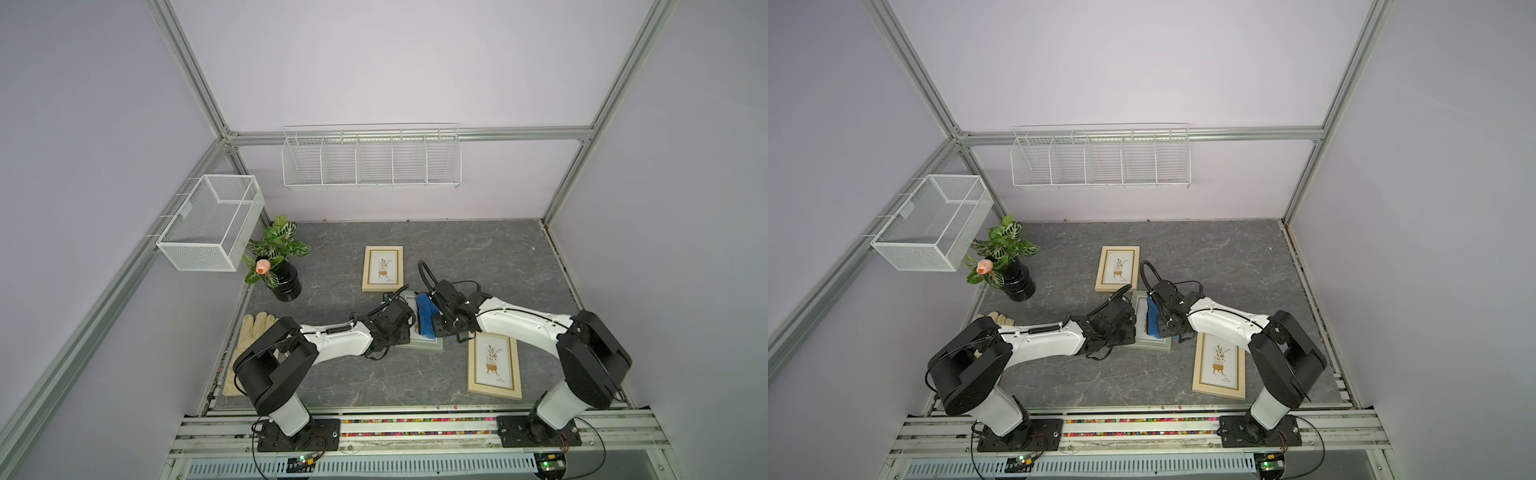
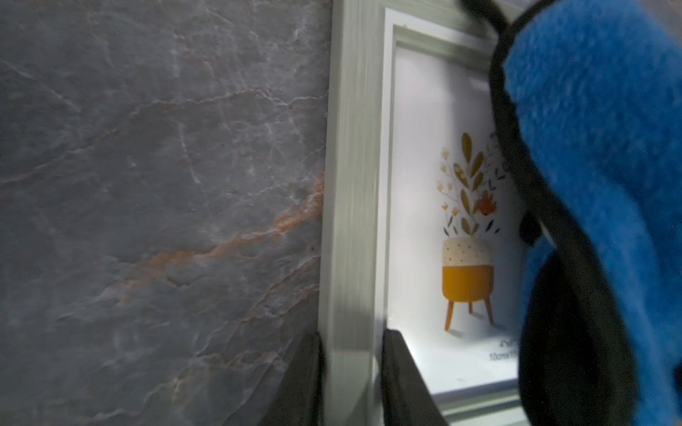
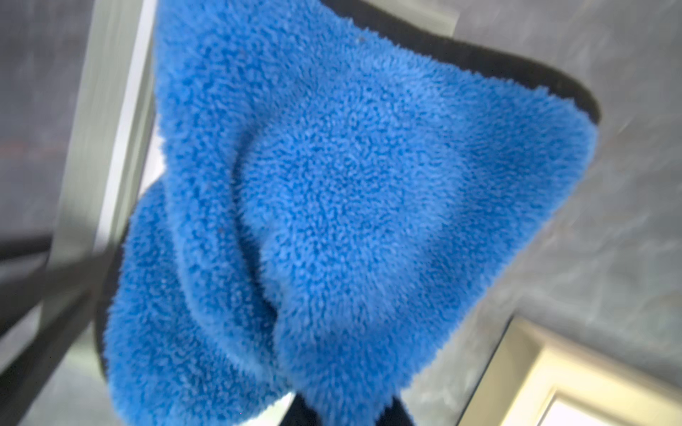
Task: Wipe the picture frame with a cloth
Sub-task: Wipe the dirt from the picture frame.
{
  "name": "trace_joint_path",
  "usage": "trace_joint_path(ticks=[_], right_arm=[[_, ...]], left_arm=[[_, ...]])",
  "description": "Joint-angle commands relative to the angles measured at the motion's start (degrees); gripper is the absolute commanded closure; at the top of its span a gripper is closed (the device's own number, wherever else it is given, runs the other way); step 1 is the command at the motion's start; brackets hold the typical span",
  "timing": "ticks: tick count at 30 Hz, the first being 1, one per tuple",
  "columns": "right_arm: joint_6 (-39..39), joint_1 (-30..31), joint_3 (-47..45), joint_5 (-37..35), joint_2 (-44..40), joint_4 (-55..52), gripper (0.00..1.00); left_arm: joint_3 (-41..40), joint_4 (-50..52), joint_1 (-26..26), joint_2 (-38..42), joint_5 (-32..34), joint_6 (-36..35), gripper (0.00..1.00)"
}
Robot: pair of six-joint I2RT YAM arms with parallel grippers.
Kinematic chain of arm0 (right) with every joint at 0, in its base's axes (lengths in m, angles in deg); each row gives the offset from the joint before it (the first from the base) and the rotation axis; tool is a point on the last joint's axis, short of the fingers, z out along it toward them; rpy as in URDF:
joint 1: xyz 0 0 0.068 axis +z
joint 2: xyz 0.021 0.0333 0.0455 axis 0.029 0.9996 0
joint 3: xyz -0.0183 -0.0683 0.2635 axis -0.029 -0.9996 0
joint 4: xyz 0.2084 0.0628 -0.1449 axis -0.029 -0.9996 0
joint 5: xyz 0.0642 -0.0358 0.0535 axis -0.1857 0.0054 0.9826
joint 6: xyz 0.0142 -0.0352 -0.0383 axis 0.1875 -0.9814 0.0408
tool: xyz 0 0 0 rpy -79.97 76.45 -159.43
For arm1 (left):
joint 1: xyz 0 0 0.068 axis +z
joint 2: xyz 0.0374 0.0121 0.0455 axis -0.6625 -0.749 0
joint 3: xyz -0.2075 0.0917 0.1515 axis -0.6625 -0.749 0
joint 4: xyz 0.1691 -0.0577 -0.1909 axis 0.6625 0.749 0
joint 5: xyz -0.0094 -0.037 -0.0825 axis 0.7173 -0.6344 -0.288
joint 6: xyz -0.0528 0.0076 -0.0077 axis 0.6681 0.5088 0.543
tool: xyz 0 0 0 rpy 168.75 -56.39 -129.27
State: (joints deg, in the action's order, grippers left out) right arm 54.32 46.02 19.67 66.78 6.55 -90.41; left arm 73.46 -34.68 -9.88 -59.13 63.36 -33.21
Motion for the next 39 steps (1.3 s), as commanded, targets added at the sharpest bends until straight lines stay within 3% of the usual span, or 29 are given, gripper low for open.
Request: trace_joint_path(ticks=[1, 6, 9, 15, 20, 27, 31, 39], right_arm=[[0.7, -2.1, 1.1, 0.5, 1.8, -3.0, 0.94], [-3.8, -8.5, 11.2, 0.4, 10.1, -2.4, 0.93], [-5.0, -7.7, 13.7, 0.0, 11.9, -3.5, 0.93], [-2.6, -1.2, 4.7, -1.0, 5.1, -5.8, 0.93], [1.2, 0.2, -3.0, -0.8, -0.8, -5.5, 0.93], [-1.8, -6.4, 5.5, 0.3, 5.4, -0.8, 0.93], [-2.8, -6.8, 10.7, 1.7, 9.5, -1.8, 0.93], [3.5, -0.2, -1.8, -2.3, -0.6, -3.0, 0.93]], left_arm=[[-1.9, 4.3, 1.4, -2.4, 2.0, 2.2, 0.92], [-0.4, 6.3, 1.4, -2.5, 2.1, 2.3, 0.93], [0.4, 7.2, 1.4, -2.7, 2.2, 3.1, 0.93], [2.4, 7.3, 1.4, -4.2, 2.6, 4.0, 0.93], [3.9, 6.8, 1.4, -5.5, 2.2, 3.7, 0.93], [3.9, 5.9, 1.3, -5.7, 1.1, 4.4, 0.93], [4.7, 6.3, 1.2, -6.0, 0.8, 6.3, 0.93], [9.9, 8.0, 0.4, -9.2, 1.6, 10.4, 0.94]])
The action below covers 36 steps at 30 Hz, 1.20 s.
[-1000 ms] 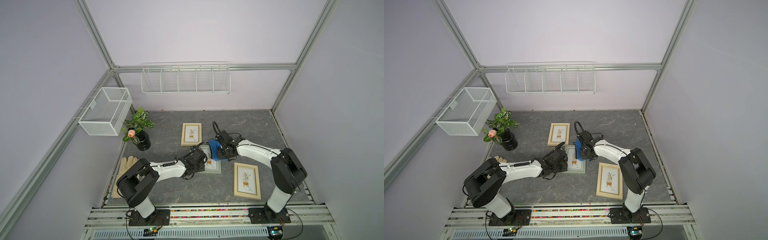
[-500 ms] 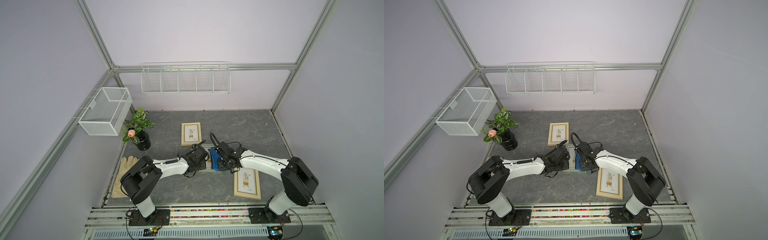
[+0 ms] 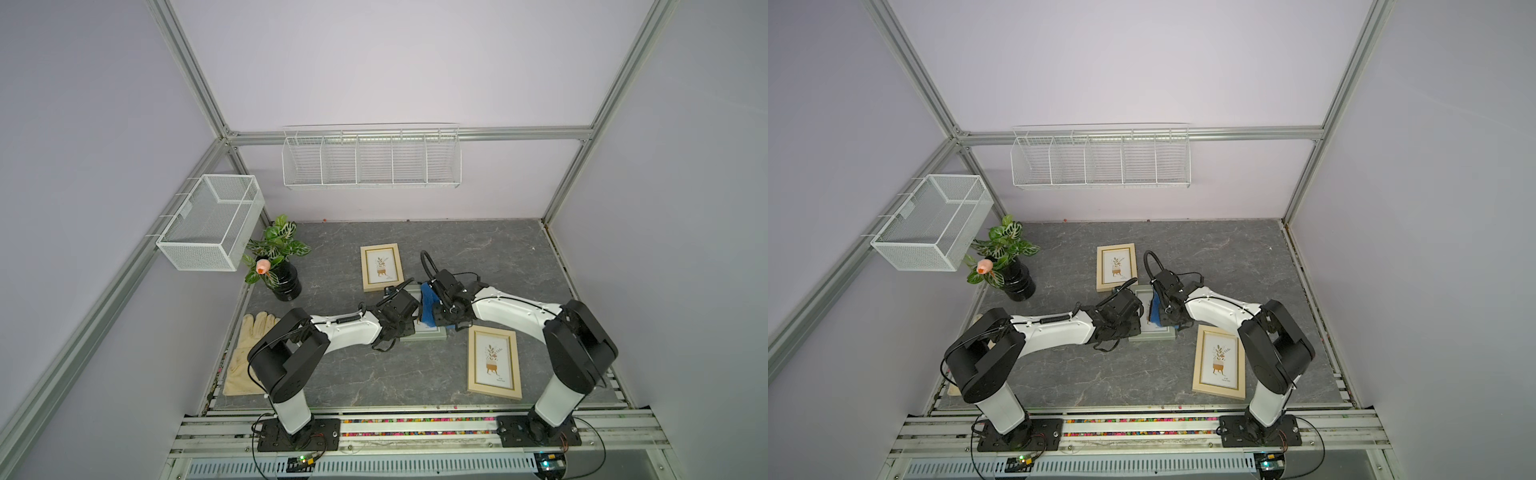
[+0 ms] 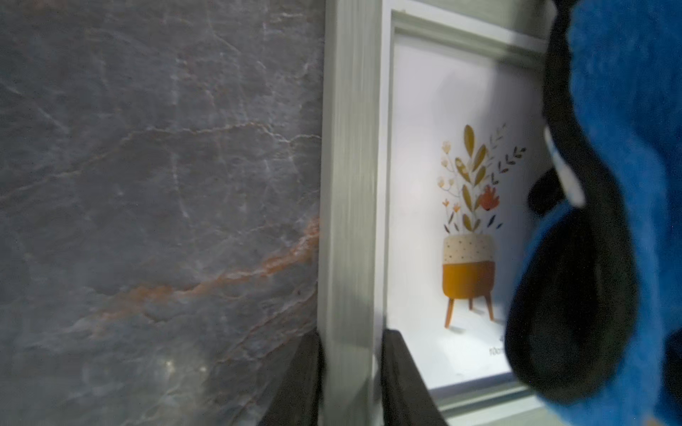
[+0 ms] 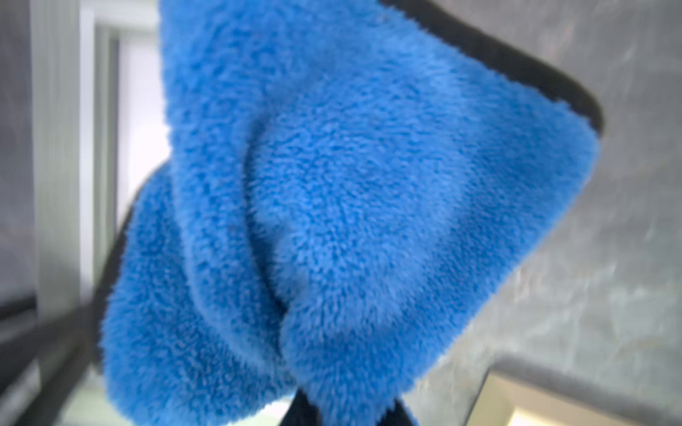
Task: Wipe the picture frame with a cloth
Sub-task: Wipe the dirt from the picture frame.
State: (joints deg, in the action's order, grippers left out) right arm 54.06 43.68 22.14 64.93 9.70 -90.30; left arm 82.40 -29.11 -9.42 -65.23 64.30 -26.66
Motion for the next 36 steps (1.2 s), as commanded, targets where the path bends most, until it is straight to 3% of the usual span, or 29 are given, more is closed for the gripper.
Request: trace_joint_path(ticks=[1, 4, 10, 19, 29, 36], right_arm=[[4.8, 3.0, -5.0, -0.1, -4.7, -2.7, 0.93], [7.6, 4.6, -6.3, 2.8, -5.1, 1.1, 0.93], [9.1, 5.4, -2.5, 7.1, 1.9, 6.6, 0.93], [7.8, -0.3, -6.5, -0.2, -2.9, 2.1, 0.93], [10.8, 4.0, -3.8, 7.7, 1.0, 7.8, 0.93], [8.1, -2.7, -7.8, 4.1, -2.9, 5.3, 0.93]], left_arm=[[1.2, 1.9, -0.1, -3.4, 0.3, 3.8, 0.94], [1.7, -0.1, -0.5, -4.0, -1.2, 3.9, 0.94], [2.0, -3.2, -1.6, -4.1, -3.2, 3.9, 0.94], [-0.5, -4.3, -1.7, -2.4, -2.7, 4.5, 0.94], [-1.0, -6.0, -1.6, -2.2, -3.3, 4.4, 0.94], [-2.9, -8.0, -1.7, -1.1, -3.6, 4.5, 0.95]])
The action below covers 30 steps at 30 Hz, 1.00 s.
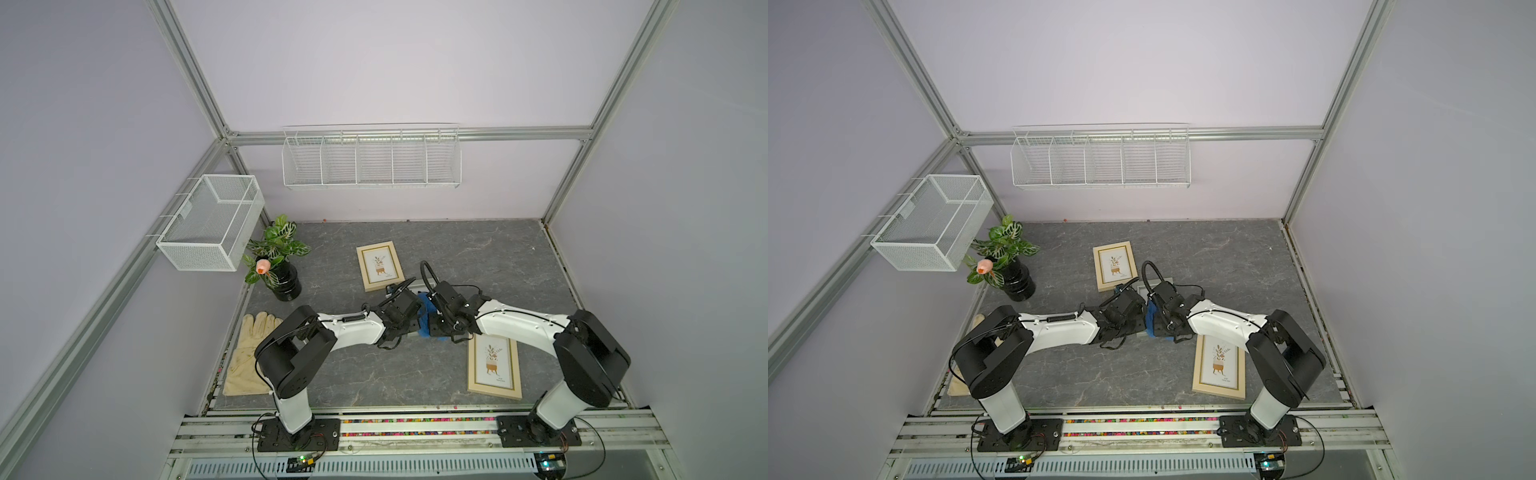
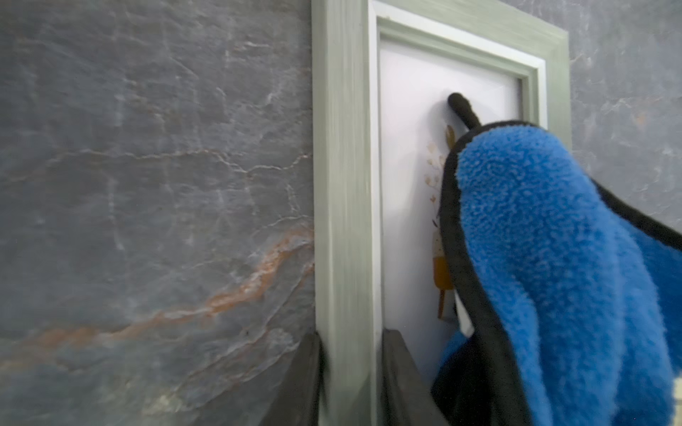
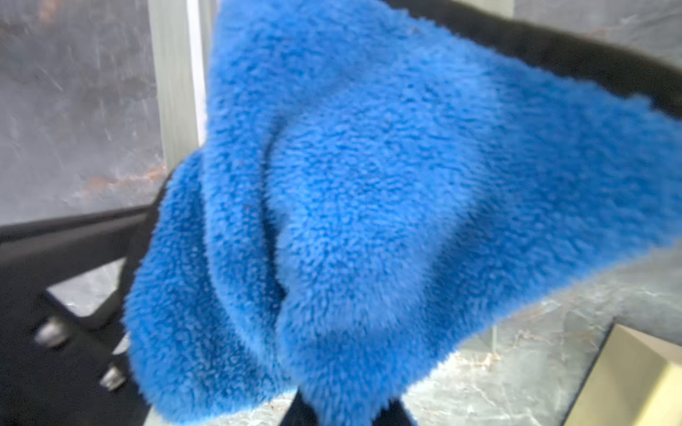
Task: Wipe the picture frame with a cloth
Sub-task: Wipe the dirt from the picture frame.
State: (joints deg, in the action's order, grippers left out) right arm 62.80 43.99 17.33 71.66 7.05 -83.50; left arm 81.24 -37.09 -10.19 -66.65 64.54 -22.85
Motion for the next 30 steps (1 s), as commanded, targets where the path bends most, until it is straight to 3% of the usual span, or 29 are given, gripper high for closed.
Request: trace_joint_path(ticks=[1, 11, 20, 25, 30], right_arm=[[-0.9, -3.1, -3.0, -2.7, -0.4, -1.5, 0.93], [2.3, 3.0, 1.2, 4.4, 5.5, 3.9, 0.93], [-2.9, -4.1, -0.8, -3.0, 1.4, -2.7, 0.93], [-4.1, -3.8, 3.3, 1.5, 4.7, -2.6, 0.93], [-4.3, -4.1, 8.7, 0.9, 6.7, -4.0, 0.93]], left_arm=[[-1.9, -0.5, -0.9, 0.2, -4.0, 0.7, 0.95], [-2.4, -2.2, -0.9, 0.4, -5.0, 0.5, 0.96], [-1.8, -0.7, -1.0, 0.0, -4.3, -0.1, 0.96], [-0.3, 2.1, -0.9, -1.3, -3.6, -1.2, 0.96], [0.8, 3.7, -1.0, -2.4, -3.7, -1.8, 0.95]])
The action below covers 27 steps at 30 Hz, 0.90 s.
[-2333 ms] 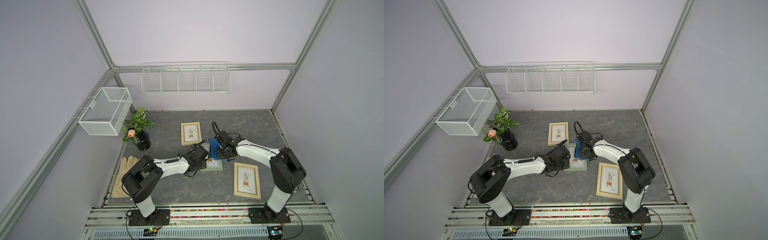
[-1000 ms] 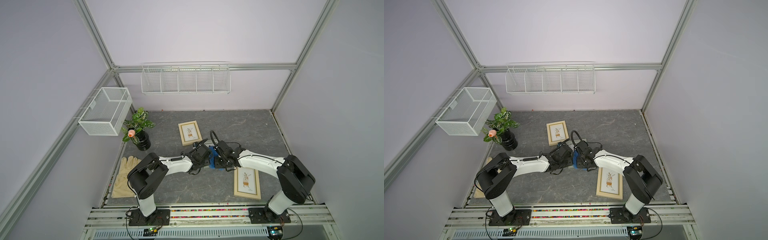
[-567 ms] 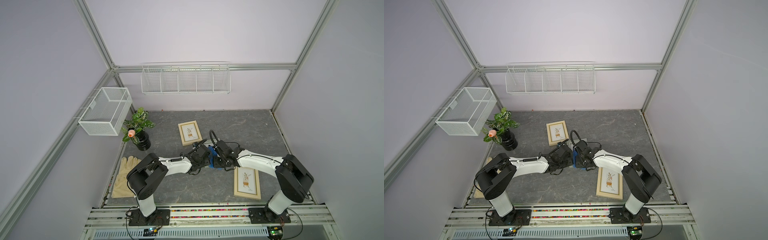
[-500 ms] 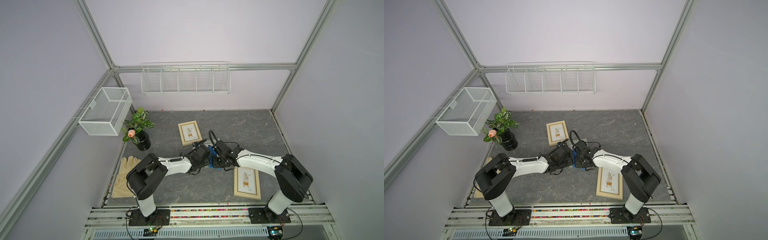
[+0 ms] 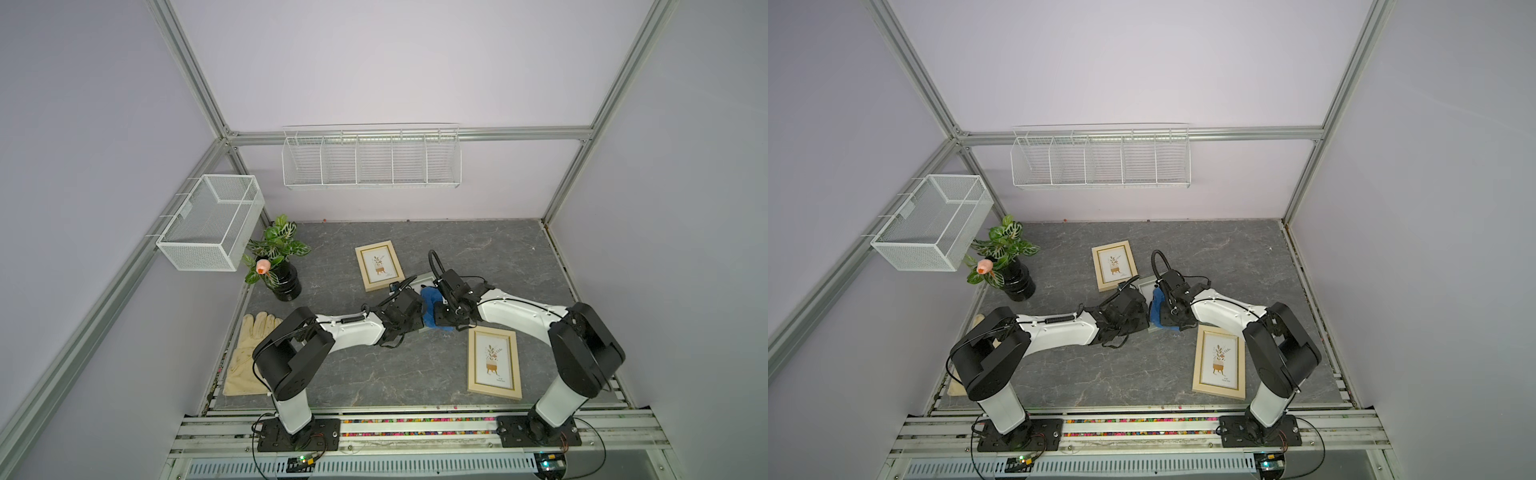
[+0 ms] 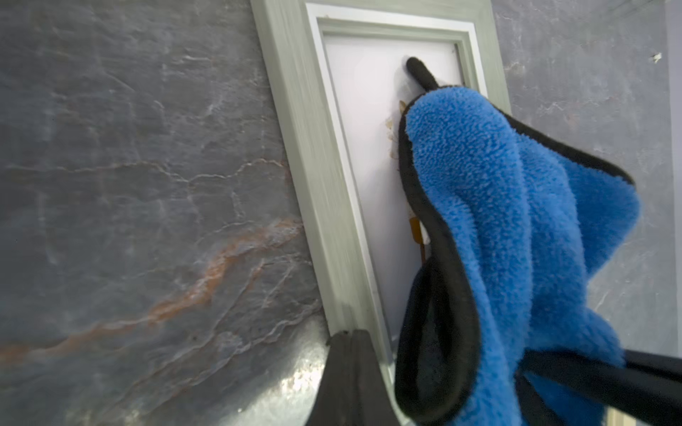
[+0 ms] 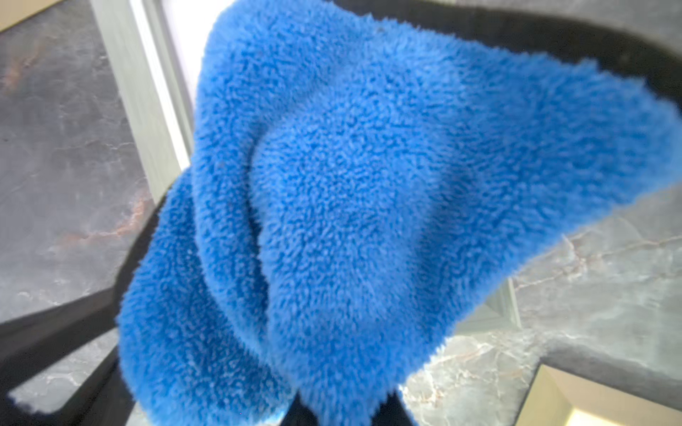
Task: Wipe the picture frame with a cloth
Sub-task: Wipe the dirt from the picture frame.
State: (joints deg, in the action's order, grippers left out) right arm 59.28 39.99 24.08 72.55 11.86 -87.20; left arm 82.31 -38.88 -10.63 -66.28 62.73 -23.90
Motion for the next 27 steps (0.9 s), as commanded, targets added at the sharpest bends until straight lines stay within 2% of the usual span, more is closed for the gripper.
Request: trace_joint_path(ticks=[1, 6, 13, 19, 27], right_arm=[[-0.6, -0.2, 2.1, 0.2, 1.7, -0.2, 0.93], [0.7, 0.7, -0.2, 1.1, 0.6, 0.6, 0.93], [3.2, 2.2, -6.1, 1.5, -2.4, 3.3, 0.93], [3.9, 3.1, -7.4, 1.9, -4.7, 5.0, 0.93], [5.1, 5.9, -7.7, 2.7, -5.4, 6.1, 0.93]], left_arm=[[-0.7, 4.6, -0.6, -2.3, -2.1, -0.7, 0.95], [-1.3, 2.2, 0.2, 0.8, -2.6, -0.9, 0.88], [-0.6, -0.4, 4.6, 2.8, -4.1, 0.1, 0.74], [0.1, -2.2, 4.7, 0.9, -7.0, 1.0, 0.69], [1.4, 0.3, 4.8, -1.7, -6.1, 1.0, 0.60]])
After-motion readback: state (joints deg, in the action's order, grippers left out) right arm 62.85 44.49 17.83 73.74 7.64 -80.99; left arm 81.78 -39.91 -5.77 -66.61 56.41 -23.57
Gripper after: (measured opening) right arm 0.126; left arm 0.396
